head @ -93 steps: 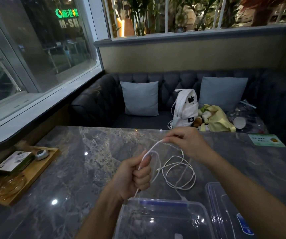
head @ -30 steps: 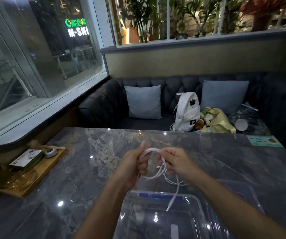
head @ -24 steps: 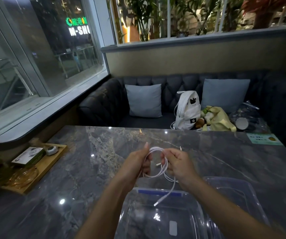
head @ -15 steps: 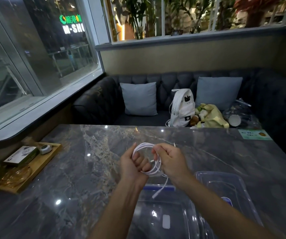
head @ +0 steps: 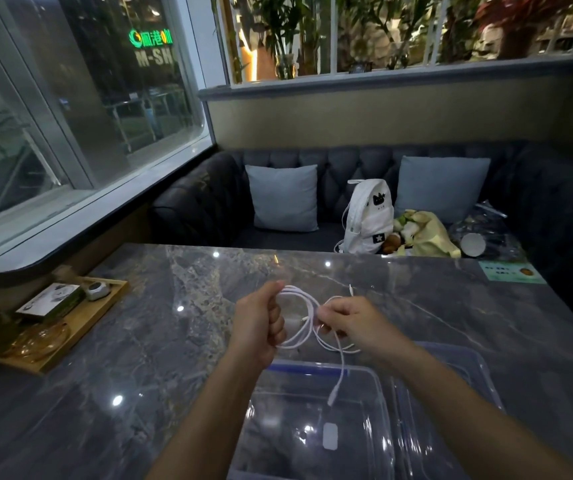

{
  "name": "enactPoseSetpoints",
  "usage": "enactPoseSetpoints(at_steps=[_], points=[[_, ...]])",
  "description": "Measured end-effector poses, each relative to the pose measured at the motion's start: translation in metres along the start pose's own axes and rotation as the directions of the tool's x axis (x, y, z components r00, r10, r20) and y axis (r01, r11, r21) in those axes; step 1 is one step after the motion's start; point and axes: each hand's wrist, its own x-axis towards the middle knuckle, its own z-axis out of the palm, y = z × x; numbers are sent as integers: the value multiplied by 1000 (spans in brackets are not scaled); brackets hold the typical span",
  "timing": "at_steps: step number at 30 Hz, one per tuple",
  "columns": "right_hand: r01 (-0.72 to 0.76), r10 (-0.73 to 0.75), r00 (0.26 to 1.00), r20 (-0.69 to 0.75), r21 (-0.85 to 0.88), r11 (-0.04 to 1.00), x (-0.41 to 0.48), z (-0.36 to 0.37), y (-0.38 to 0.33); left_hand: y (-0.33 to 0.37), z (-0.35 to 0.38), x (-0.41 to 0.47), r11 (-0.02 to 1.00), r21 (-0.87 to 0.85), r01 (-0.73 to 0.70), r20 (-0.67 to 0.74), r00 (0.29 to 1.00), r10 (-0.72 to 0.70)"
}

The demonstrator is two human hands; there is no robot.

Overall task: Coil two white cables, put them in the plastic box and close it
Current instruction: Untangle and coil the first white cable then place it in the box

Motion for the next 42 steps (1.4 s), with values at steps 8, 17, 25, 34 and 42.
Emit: enactPoseSetpoints(at_steps=[8,17,25,34,42], points=[[-172,116,922,369,125,977,-8,-27,-2,0,-11,5,998,44,-48,-138,989,54],[-3,-44,998,51,678,735,1,-12,-12,-21,1,8,999,33,30,-82,996,-27],[100,-85,989,-125,121,988,7,5,2,-26,2,12,989,-63,132,-38,990,-135],[223,-213,964,-156,46,974,11,12,24,-22,20,-1,975,-60,215,166,965,-202],[241,-242,970,13,49,969,5,5,35,-14,13,1,941,-150,302,173,945,-276]])
